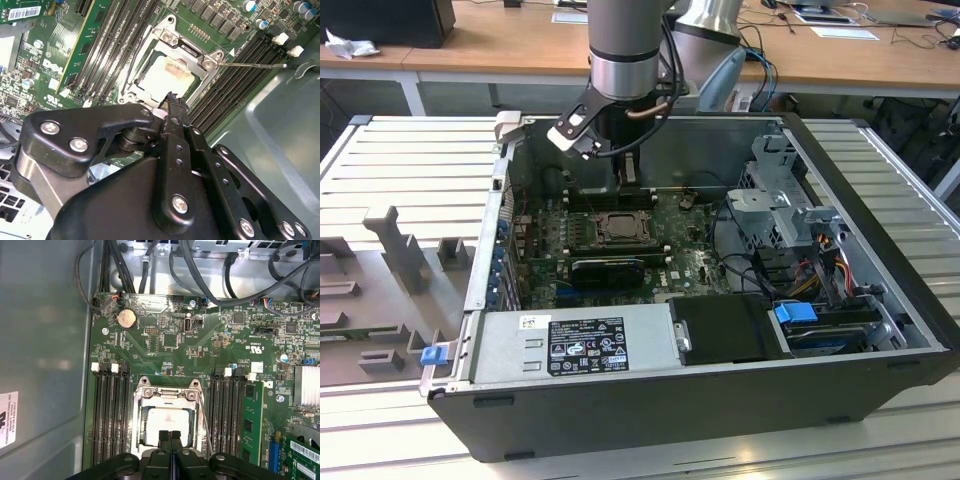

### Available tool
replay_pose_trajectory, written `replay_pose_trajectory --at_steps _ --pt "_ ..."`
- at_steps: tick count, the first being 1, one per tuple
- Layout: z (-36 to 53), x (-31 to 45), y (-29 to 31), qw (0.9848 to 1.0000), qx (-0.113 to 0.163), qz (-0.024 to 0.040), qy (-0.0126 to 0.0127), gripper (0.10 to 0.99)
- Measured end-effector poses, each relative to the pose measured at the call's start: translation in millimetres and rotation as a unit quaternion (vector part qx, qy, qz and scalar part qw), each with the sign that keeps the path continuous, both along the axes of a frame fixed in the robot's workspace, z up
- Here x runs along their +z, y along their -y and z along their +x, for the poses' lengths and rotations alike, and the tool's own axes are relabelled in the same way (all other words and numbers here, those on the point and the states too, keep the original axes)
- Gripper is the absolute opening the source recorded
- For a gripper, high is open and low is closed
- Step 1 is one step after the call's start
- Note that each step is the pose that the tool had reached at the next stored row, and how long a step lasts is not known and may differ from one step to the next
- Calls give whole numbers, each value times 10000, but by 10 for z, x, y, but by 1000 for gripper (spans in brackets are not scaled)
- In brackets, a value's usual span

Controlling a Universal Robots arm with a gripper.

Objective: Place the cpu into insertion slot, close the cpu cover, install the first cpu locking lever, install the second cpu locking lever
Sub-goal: 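Install the first cpu locking lever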

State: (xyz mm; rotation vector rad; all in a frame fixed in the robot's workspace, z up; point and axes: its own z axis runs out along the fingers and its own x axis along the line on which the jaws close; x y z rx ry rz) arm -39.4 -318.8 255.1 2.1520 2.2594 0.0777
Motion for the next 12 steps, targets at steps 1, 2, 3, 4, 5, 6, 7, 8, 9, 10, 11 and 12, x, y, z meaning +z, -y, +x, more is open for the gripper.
replay_pose_trajectory --at_steps 1,2,3,4,5,6,7,8,9,10,11,12 --pt "0 13 0 10000 0 0 0 106" --pt "0 28 0 10000 0 0 0 106" --pt "0 42 0 10000 0 0 0 106" --pt "0 55 0 10000 0 0 0 106" --pt "0 67 0 10000 0 0 0 106" --pt "0 77 0 10000 0 0 0 106" --pt "0 95 0 10000 0 0 0 106" --pt "0 106 0 10000 0 0 0 106" --pt "0 120 0 10000 0 0 0 106" --pt "0 135 0 10000 0 0 0 106" --pt "0 148 0 10000 0 0 0 106" --pt "0 167 0 10000 0 -1 0 106"
